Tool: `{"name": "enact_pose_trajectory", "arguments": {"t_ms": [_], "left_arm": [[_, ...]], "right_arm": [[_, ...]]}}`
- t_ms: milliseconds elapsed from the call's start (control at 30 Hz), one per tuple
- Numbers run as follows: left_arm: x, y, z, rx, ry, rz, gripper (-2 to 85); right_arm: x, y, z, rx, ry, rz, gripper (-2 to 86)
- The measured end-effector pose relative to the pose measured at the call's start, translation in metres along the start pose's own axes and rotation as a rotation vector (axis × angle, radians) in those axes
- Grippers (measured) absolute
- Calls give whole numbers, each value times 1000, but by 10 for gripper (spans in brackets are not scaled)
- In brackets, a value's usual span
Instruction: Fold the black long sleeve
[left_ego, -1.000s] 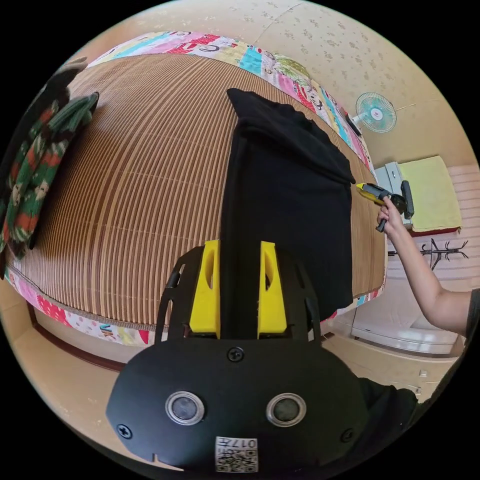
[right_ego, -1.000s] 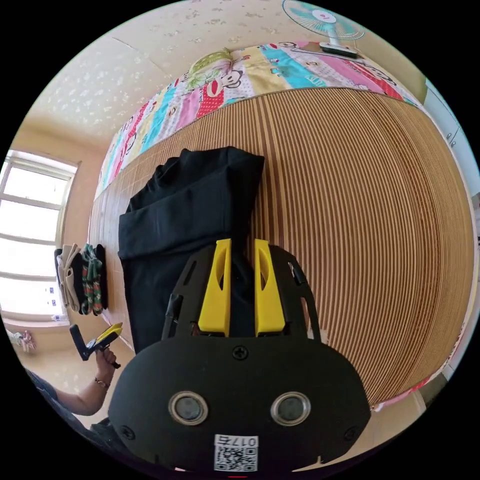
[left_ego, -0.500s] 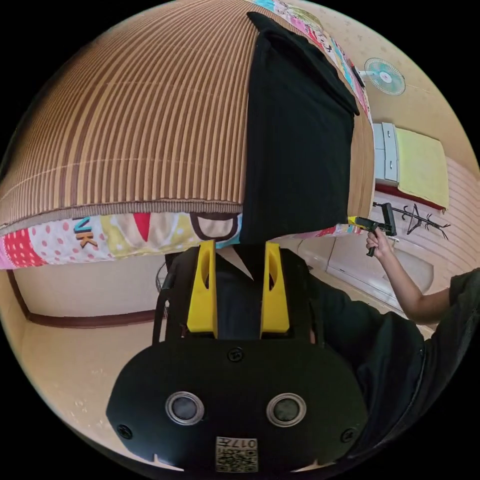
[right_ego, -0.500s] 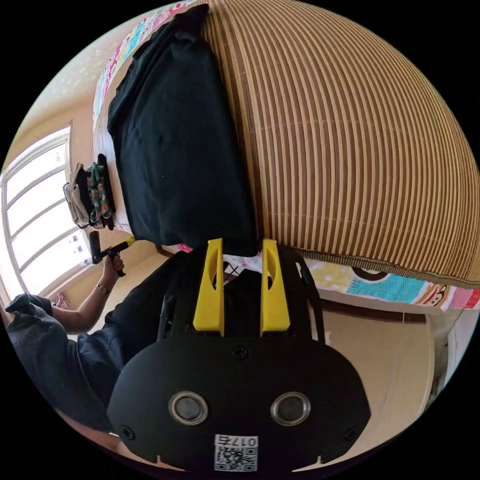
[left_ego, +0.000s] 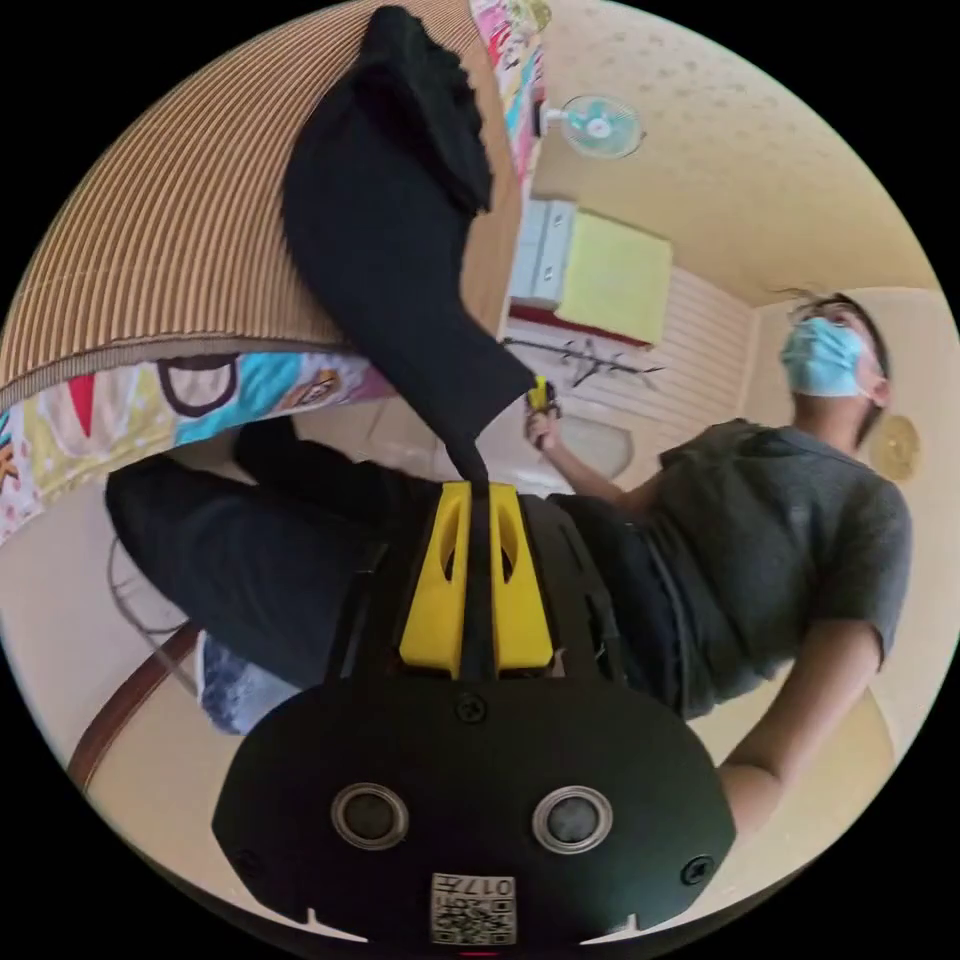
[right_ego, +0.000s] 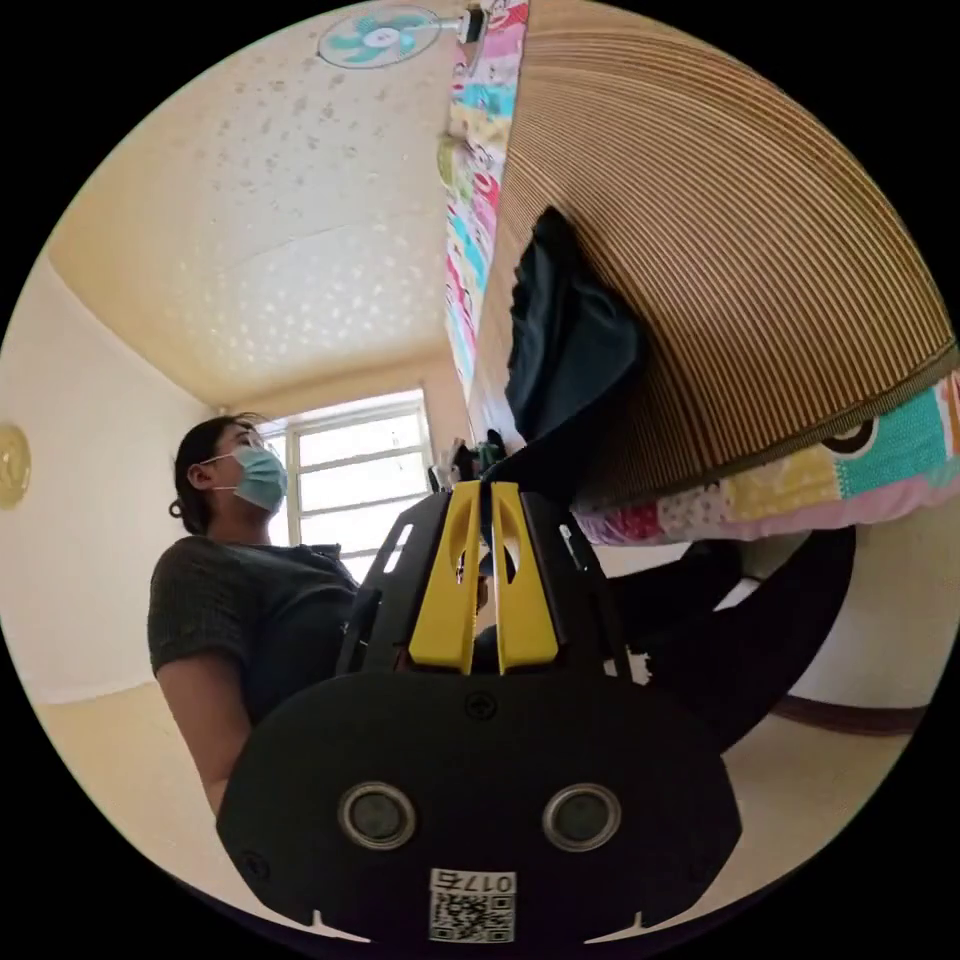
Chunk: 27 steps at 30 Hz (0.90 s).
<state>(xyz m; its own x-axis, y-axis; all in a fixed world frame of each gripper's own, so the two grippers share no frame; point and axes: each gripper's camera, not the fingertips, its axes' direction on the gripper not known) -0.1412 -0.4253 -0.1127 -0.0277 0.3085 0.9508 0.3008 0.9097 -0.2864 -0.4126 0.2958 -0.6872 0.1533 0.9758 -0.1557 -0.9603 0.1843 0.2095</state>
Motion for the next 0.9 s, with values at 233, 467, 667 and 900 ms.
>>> {"name": "enact_pose_trajectory", "arguments": {"t_ms": [233, 467, 667, 900], "left_arm": [[-2, -95, -51, 445, 172, 91, 39], [-86, -179, -82, 933, 305, -89, 38], [-91, -232, -101, 1014, 16, -134, 30], [-62, -213, -47, 810, -486, -155, 154]], "right_arm": [[3, -103, 36, 217, -134, -30, 22], [54, -285, 152, 250, -156, 111, 28], [53, -350, 217, 127, 369, 169, 49], [-49, -261, 297, -43, 896, -330, 74]]}}
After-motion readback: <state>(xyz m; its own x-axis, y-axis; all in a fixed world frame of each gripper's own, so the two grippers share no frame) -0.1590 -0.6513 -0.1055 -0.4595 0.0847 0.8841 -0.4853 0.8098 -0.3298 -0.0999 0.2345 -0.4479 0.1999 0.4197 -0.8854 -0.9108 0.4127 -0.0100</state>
